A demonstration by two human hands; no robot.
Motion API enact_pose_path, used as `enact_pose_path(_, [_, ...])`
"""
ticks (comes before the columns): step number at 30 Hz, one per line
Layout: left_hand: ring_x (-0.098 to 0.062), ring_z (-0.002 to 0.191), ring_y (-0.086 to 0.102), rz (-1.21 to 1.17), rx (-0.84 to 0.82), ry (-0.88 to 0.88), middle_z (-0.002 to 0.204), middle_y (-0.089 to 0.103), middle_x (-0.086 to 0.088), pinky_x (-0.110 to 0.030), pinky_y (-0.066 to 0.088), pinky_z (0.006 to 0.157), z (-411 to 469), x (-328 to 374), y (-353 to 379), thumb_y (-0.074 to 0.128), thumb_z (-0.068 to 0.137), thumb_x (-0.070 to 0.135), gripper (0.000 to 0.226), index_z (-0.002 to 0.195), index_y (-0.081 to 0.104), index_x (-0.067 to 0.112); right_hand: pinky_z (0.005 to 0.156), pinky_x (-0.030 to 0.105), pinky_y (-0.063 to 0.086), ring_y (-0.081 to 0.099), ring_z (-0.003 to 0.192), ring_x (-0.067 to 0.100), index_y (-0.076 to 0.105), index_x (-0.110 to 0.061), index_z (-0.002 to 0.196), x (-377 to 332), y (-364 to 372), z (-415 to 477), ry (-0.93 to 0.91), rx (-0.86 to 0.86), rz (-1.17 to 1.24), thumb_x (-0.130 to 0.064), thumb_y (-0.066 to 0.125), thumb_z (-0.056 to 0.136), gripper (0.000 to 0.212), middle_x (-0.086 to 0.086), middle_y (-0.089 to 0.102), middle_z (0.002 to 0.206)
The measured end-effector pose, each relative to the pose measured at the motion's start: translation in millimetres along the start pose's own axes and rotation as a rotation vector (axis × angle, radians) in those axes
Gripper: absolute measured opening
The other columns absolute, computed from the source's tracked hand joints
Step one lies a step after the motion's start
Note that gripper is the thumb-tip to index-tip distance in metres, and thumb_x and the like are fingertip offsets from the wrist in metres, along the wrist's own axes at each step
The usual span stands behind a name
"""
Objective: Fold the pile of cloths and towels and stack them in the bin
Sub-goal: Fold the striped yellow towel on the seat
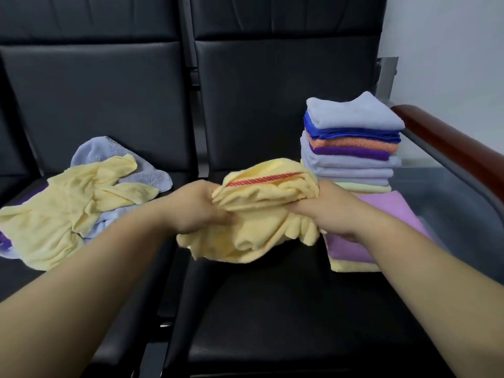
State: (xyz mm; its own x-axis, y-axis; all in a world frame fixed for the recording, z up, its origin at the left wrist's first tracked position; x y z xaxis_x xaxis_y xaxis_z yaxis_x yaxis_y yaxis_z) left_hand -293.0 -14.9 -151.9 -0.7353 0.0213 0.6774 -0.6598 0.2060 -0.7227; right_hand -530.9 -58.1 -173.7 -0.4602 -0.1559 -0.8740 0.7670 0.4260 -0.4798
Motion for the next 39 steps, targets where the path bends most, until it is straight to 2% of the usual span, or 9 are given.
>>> enact_pose_path(4, [-0.038,0.110,0.070,-0.815,0.024,0.024,0.119,0.073,-0.018,-0.048,0.061,0.084,-5.3,-4.1,-4.6,0.075,0.086,0.008,0.041,0.126,0.065,0.008,0.106,0.052,0.053,0.071,0.118,0.022,0.072,-0.020,0.126,-9.3,4.7,-6.9,-0.013,-0.134,0.294,-0.024,0.089,0.078,0.051,0.001,0.076,0.123])
enact_pose_path(7, [-0.036,0.117,0.068,-0.948,-0.030,0.059,0.126,0.070,-0.017,-0.044,0.061,0.086,-11.0,4.6,-5.7,0.074,0.086,0.006,0.049,0.133,0.059,0.005,0.100,0.043,0.057,0.073,0.111,0.015,0.070,-0.027,0.125,-23.1,7.2,-16.4,0.017,-0.208,0.025,-0.028,0.094,0.071,0.059,-0.008,0.077,0.117])
enact_pose_path(9, [-0.026,0.113,0.071,-0.672,-0.109,0.090,0.122,0.073,-0.010,-0.038,0.061,0.087,-22.5,11.1,-5.8,0.082,0.082,0.007,0.050,0.129,0.063,0.007,0.079,0.041,0.063,0.077,0.088,0.018,0.072,-0.023,0.102,-28.1,6.2,-22.4,0.042,-0.156,-0.264,-0.029,0.092,0.070,0.038,-0.005,0.079,0.093])
enact_pose_path(11, [-0.010,0.099,0.073,-0.148,-0.114,0.076,0.107,0.077,0.003,-0.028,0.060,0.083,-32.5,14.6,-3.9,0.091,0.074,0.016,0.044,0.112,0.069,0.019,0.051,0.032,0.054,0.067,0.056,0.016,0.062,-0.017,0.079,-30.7,5.5,-28.5,0.084,-0.130,-0.425,-0.025,0.088,0.075,0.027,0.000,0.067,0.064])
enact_pose_path(15, [-0.007,0.084,0.068,0.274,-0.029,0.001,0.090,0.071,0.011,-0.028,0.057,0.075,-35.1,31.1,-20.8,0.090,0.070,0.033,0.035,0.092,0.063,0.032,0.038,0.019,0.036,0.043,0.031,0.004,0.052,-0.019,0.077,-53.8,-1.8,-34.4,0.097,-0.143,-0.588,-0.025,0.083,0.080,0.031,-0.004,0.052,0.056])
enact_pose_path(22, [-0.008,0.082,0.062,0.569,0.182,0.010,0.088,0.067,0.013,-0.031,0.051,0.073,-35.8,93.4,-118.3,0.083,0.072,0.028,0.030,0.092,0.061,0.034,0.048,0.031,0.047,0.052,0.037,0.023,0.056,-0.011,0.078,-147.9,-62.5,-17.4,0.043,-0.027,-0.733,-0.032,0.085,0.076,0.036,0.003,0.056,0.047])
enact_pose_path(26, [-0.014,0.083,0.062,0.637,0.306,0.040,0.089,0.066,0.011,-0.031,0.050,0.073,-35.3,119.9,-159.2,0.082,0.074,0.028,0.031,0.099,0.063,0.032,0.054,0.034,0.051,0.060,0.057,0.023,0.064,-0.013,0.076,-188.7,-92.3,1.3,-0.027,0.127,-0.781,-0.032,0.086,0.069,0.031,0.004,0.064,0.068])
enact_pose_path(31, [-0.017,0.080,0.061,0.694,0.476,0.035,0.088,0.063,0.009,-0.033,0.050,0.065,-21.2,114.1,-173.5,0.073,0.080,0.031,0.022,0.093,0.055,0.030,0.056,0.032,0.047,0.062,0.071,0.021,0.061,-0.022,0.079,-189.3,-95.8,30.6,-0.117,0.322,-0.876,-0.021,0.066,0.079,0.005,-0.002,0.065,0.080])
enact_pose_path(39, [-0.023,0.069,0.058,0.861,0.626,0.076,0.080,0.059,0.003,-0.039,0.054,0.064,-16.7,83.2,-163.9,0.052,0.091,0.025,0.008,0.092,0.044,0.025,0.055,0.036,0.042,0.055,0.072,0.022,0.049,-0.022,0.081,-162.0,-101.5,31.0,-0.218,0.546,-0.901,-0.020,0.056,0.090,0.011,-0.001,0.058,0.080])
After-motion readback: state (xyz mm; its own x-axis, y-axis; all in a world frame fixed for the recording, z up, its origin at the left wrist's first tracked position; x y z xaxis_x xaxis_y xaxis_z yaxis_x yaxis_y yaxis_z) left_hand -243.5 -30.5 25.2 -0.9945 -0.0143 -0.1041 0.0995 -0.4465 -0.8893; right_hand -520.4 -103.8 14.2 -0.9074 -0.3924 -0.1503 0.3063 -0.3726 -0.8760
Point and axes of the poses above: each hand's wrist, its own z-axis towards the middle knuckle, its own y-axis out of the palm, x = y × z, the point moved 5 cm from there along z, towards the middle knuckle
